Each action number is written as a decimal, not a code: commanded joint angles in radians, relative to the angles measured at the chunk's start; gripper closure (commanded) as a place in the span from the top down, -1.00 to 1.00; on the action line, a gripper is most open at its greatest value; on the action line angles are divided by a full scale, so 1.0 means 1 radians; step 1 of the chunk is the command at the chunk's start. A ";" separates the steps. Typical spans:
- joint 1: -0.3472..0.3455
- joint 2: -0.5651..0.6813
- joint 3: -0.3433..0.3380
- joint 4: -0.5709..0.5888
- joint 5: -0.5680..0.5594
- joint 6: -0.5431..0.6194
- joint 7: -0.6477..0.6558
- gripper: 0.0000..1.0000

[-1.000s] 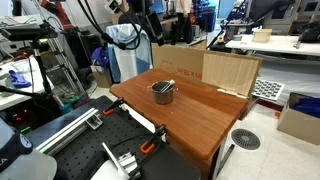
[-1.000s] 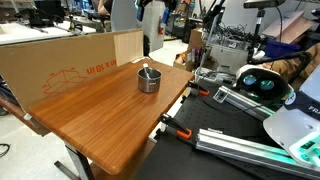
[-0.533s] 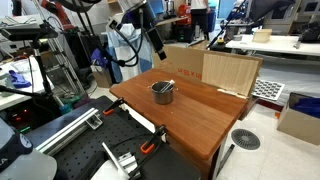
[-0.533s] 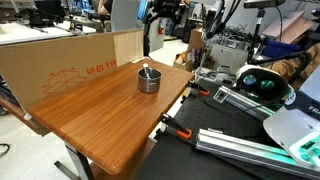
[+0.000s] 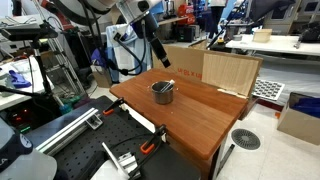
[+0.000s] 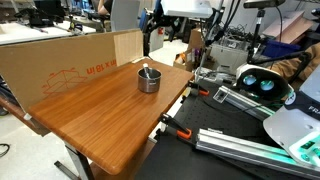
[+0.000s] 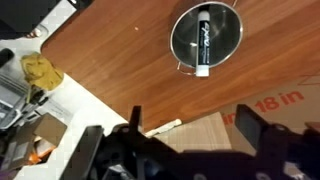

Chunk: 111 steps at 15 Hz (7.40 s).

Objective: Remove the marker from the silver pot and put it on the table

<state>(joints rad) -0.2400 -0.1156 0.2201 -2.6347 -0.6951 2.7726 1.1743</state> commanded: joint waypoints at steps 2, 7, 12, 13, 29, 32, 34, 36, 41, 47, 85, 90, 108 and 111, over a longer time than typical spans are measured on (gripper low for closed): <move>-0.020 0.104 0.006 0.060 -0.137 0.019 0.152 1.00; -0.004 0.203 -0.013 0.114 -0.264 0.005 0.278 1.00; 0.010 0.296 -0.023 0.163 -0.367 -0.006 0.379 1.00; 0.012 0.313 -0.025 0.173 -0.384 -0.009 0.398 1.00; 0.036 0.438 -0.039 0.277 -0.522 -0.021 0.532 -0.75; 0.032 0.432 -0.038 0.278 -0.515 -0.014 0.531 -0.89; 0.029 0.423 -0.034 0.276 -0.504 -0.008 0.531 -0.89; 0.024 0.408 -0.029 0.275 -0.494 0.006 0.529 -0.89; 0.009 0.335 -0.017 0.276 -0.460 0.034 0.500 -0.89; -0.053 0.231 -0.040 0.297 -0.329 0.077 0.415 -0.89; 0.017 0.656 -0.278 0.436 0.393 0.124 -0.475 0.65; 0.094 0.626 -0.305 0.453 0.645 0.127 -0.665 1.00; 0.164 0.248 -0.313 0.470 0.761 0.032 -0.774 1.00; 0.165 0.251 -0.314 0.461 0.760 0.032 -0.774 1.00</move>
<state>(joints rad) -0.0904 0.1344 -0.0776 -2.1750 0.0555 2.8051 0.4098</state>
